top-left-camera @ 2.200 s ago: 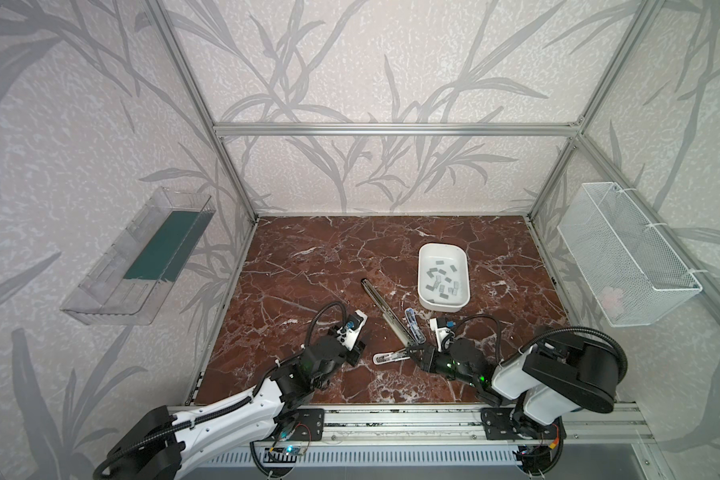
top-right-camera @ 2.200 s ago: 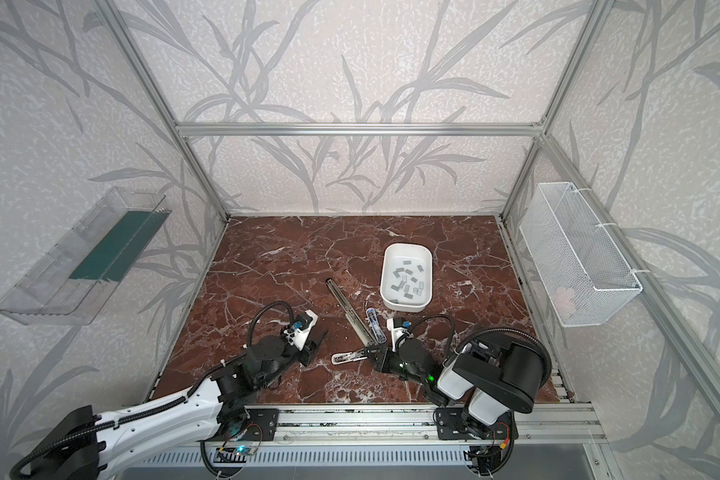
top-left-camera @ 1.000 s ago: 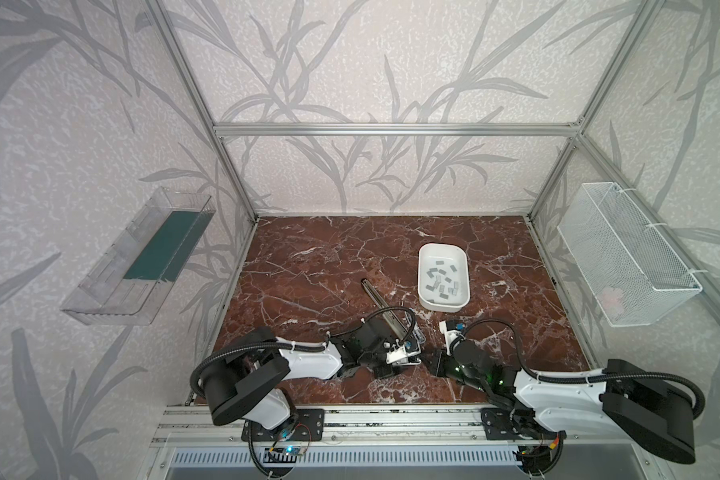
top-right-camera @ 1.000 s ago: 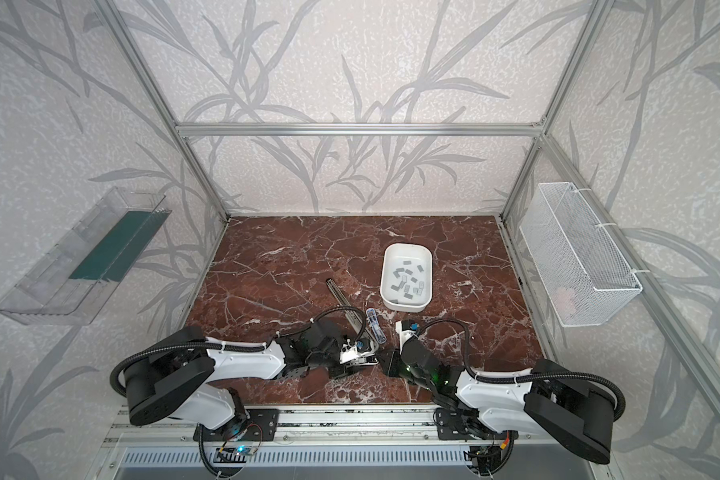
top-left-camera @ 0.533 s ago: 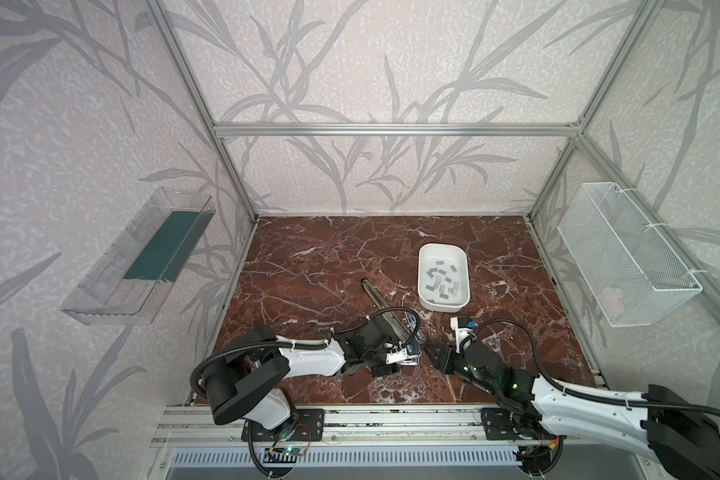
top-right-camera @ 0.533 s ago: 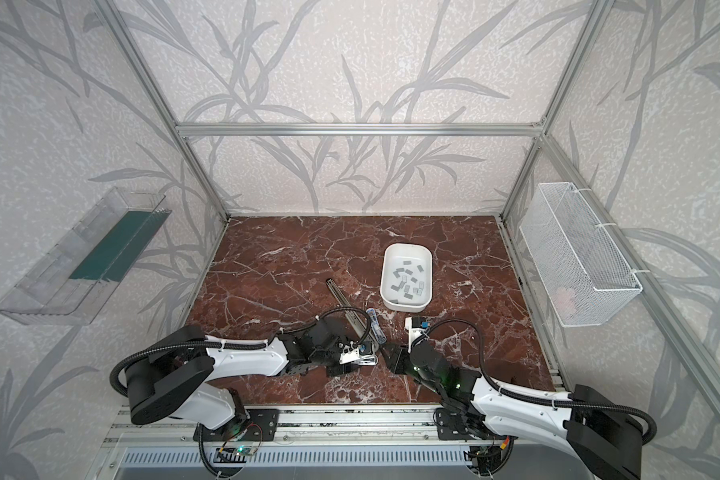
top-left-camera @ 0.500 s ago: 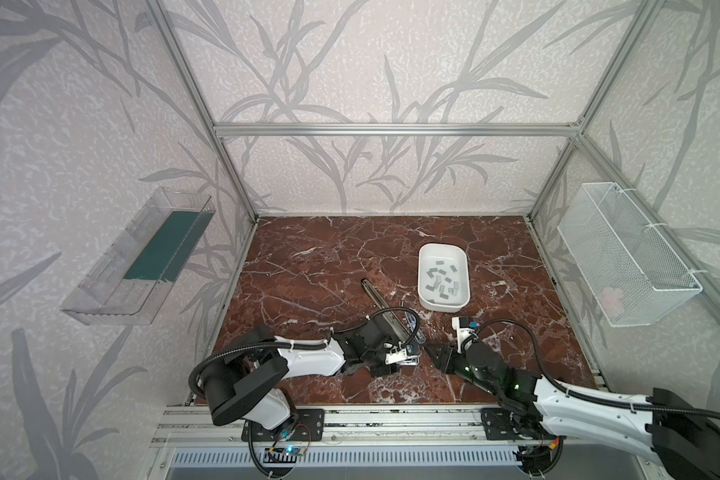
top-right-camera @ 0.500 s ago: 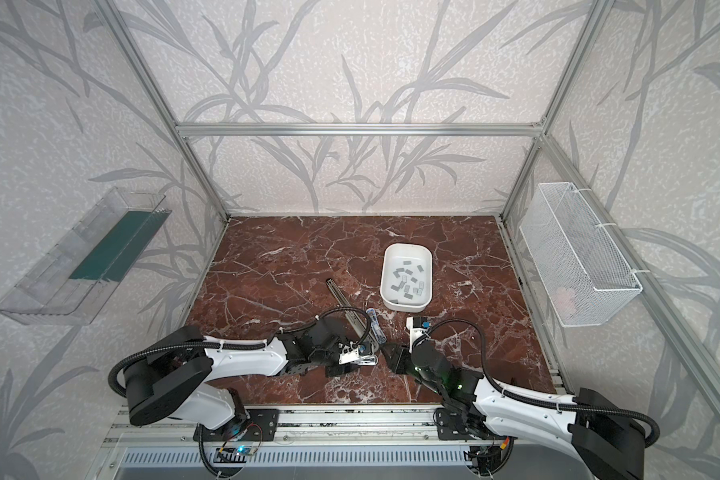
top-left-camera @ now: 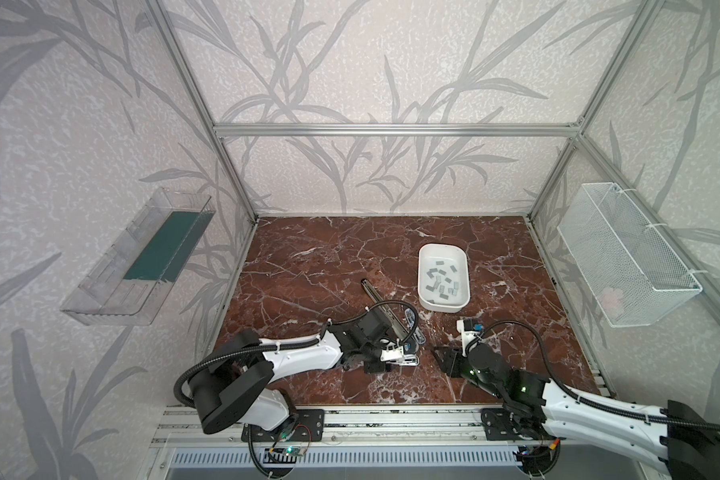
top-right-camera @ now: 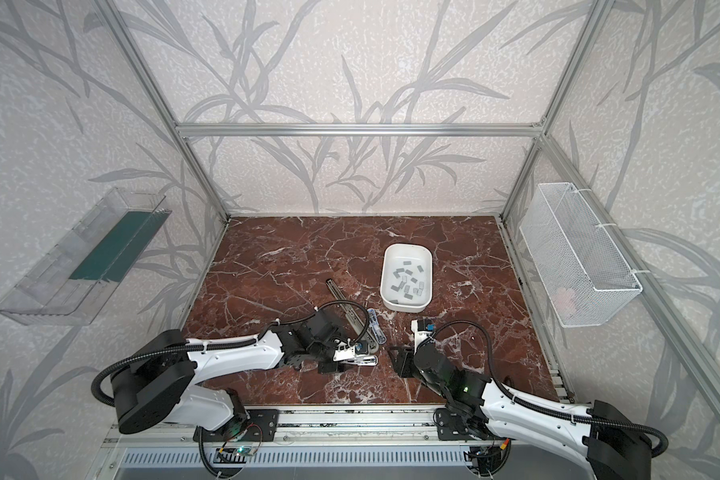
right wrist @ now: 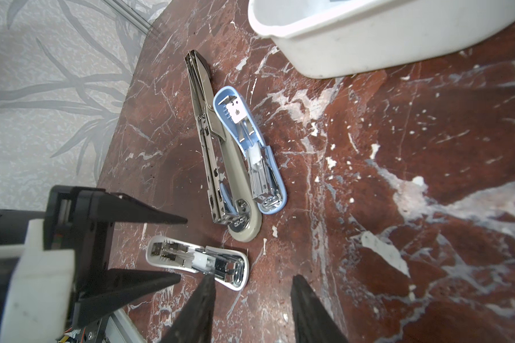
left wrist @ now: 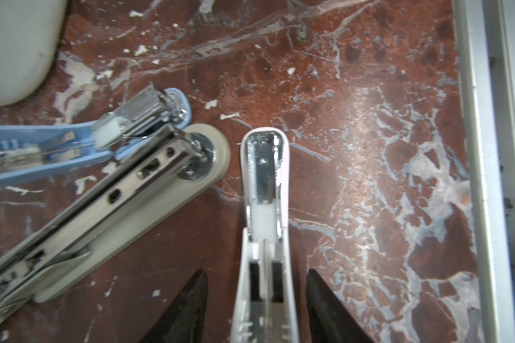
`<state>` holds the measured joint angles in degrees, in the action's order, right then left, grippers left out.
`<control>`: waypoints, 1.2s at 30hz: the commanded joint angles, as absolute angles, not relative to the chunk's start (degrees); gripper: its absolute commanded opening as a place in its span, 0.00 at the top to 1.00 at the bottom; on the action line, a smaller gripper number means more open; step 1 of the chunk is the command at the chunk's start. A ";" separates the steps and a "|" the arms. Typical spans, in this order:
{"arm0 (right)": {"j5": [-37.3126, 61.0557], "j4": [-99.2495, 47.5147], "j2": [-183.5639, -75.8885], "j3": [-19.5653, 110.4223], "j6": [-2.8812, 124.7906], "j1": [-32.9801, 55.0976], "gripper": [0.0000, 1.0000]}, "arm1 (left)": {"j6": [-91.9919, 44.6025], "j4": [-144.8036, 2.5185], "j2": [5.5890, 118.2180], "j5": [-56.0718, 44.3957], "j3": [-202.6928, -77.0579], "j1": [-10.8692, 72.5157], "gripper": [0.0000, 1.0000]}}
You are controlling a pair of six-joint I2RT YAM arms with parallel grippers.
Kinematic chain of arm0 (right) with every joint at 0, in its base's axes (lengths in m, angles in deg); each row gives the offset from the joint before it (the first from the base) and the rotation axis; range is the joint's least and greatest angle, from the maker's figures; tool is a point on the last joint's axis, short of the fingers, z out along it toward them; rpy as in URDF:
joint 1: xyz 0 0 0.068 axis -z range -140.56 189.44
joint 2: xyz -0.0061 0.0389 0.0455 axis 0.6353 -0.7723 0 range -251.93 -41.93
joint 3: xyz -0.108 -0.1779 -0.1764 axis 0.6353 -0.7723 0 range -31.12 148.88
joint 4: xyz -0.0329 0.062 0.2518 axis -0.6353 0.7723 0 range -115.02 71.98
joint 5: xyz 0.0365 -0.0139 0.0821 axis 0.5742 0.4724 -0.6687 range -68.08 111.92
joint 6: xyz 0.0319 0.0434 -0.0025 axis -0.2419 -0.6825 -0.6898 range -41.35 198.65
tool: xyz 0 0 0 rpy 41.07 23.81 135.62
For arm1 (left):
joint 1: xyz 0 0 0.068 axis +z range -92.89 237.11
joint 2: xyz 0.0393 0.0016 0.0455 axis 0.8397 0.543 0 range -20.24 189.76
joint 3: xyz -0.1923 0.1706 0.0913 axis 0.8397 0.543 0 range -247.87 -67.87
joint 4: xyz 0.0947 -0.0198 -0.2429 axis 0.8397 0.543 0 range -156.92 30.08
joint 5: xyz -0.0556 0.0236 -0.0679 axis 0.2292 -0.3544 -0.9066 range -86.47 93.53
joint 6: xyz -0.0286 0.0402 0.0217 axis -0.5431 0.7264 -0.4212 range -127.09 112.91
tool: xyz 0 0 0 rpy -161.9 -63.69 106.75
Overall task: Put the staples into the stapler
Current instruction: 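Move the right gripper over the white staple tray while left draws back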
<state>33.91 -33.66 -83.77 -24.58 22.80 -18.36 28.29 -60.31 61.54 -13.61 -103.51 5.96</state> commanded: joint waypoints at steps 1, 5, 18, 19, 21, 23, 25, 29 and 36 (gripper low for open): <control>34.19 -33.52 -83.80 -24.49 23.44 -18.21 0.56 | 31.72 -62.16 60.35 -12.56 -104.61 7.65 0.42; 33.83 -33.63 -84.20 -24.13 23.64 -18.21 0.56 | 32.76 -63.23 62.45 -9.32 -106.43 9.21 0.42; 39.00 -22.00 -86.64 -13.57 32.73 -13.40 0.54 | 34.03 -59.64 58.38 -11.39 -106.90 9.54 0.43; 39.02 -21.63 -87.62 -12.49 33.52 -12.70 0.54 | 33.73 -59.88 57.12 -12.49 -106.12 9.52 0.43; 39.42 -20.78 -90.83 -9.41 35.82 -11.53 0.54 | 30.71 -61.87 53.87 -12.44 -104.04 9.46 0.43; 41.66 -19.21 -95.47 -5.50 38.36 -10.81 0.54 | 26.39 -65.13 49.62 -10.02 -101.38 9.46 0.43; 43.85 -16.37 -99.98 -0.84 41.00 -9.43 0.54 | 20.84 -68.91 44.82 -5.00 -98.66 9.44 0.42; 44.01 -10.91 -108.75 8.92 46.87 -3.69 0.53 | 9.13 -76.33 33.03 10.55 -92.46 9.86 0.21; 42.03 -3.59 -121.34 23.26 51.21 6.42 0.49 | -3.63 -77.11 25.71 19.61 -87.46 18.33 0.13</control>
<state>42.24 -9.12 -118.02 19.57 47.34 4.18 6.41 -75.30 25.89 12.02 -88.26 15.18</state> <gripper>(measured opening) 0.506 0.861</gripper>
